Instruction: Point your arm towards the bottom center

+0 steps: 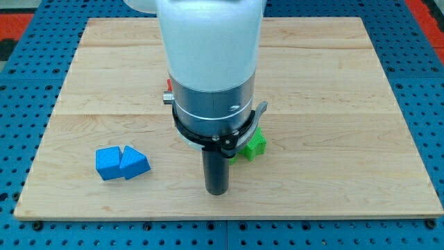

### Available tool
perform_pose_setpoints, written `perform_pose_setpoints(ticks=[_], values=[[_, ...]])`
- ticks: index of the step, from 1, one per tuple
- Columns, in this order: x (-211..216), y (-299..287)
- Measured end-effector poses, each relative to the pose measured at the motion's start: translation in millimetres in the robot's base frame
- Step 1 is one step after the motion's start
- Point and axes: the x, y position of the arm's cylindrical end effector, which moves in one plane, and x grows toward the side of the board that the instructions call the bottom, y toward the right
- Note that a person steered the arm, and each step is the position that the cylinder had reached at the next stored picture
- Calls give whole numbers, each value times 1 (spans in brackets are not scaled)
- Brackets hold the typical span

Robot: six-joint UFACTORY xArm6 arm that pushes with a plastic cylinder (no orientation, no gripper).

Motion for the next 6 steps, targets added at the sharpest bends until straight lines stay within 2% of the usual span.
perform_pose_setpoints(ticks=[1, 2, 3, 4, 5, 6], values=[[0, 0], [-9, 33], [-65, 79], [-95, 125], [-31, 135], [3, 44]])
